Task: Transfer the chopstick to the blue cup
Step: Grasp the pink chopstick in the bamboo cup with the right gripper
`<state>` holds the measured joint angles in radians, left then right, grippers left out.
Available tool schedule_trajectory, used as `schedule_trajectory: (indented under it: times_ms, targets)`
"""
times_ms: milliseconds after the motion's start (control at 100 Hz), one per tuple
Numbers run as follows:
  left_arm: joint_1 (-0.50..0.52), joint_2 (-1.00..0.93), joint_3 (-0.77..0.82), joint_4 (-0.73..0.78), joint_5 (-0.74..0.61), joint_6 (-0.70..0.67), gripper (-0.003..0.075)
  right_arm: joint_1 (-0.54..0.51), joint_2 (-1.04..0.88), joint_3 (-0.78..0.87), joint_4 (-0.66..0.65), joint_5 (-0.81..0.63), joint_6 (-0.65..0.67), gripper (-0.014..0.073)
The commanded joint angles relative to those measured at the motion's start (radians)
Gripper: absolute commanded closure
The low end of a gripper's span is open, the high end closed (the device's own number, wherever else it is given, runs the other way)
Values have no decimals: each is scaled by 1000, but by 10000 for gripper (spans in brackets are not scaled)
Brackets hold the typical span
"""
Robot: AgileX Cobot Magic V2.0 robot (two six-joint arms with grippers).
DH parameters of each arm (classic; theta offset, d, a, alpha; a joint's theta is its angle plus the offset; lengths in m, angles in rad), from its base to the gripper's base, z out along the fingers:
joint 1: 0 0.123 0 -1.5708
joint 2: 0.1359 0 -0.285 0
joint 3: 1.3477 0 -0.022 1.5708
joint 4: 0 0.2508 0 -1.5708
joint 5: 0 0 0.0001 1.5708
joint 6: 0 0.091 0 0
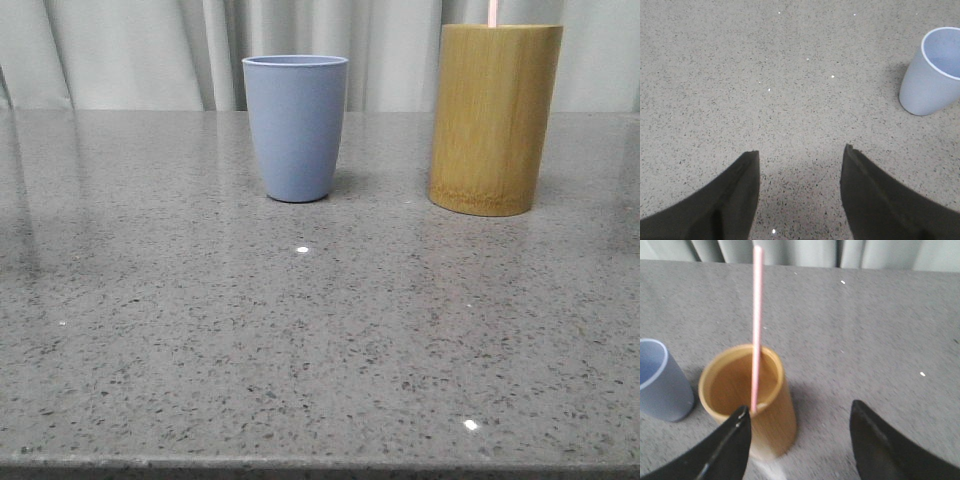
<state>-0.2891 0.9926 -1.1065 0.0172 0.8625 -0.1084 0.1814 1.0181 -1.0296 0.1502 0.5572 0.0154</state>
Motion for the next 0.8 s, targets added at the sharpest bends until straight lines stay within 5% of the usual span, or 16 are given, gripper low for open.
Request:
schedule_trajectory:
  times_ms: [0,400,790]
  targets:
    - [4,-45,-8,2,-76,-11,363,23,49,-91,24,-85,-10,139]
    - [4,-63,4,2,-73,-11,363,61,294,-288,78,-138,-10,139]
    - [4,-63,4,2,-73,-11,363,61,416,-311,79,-258,-10,140]
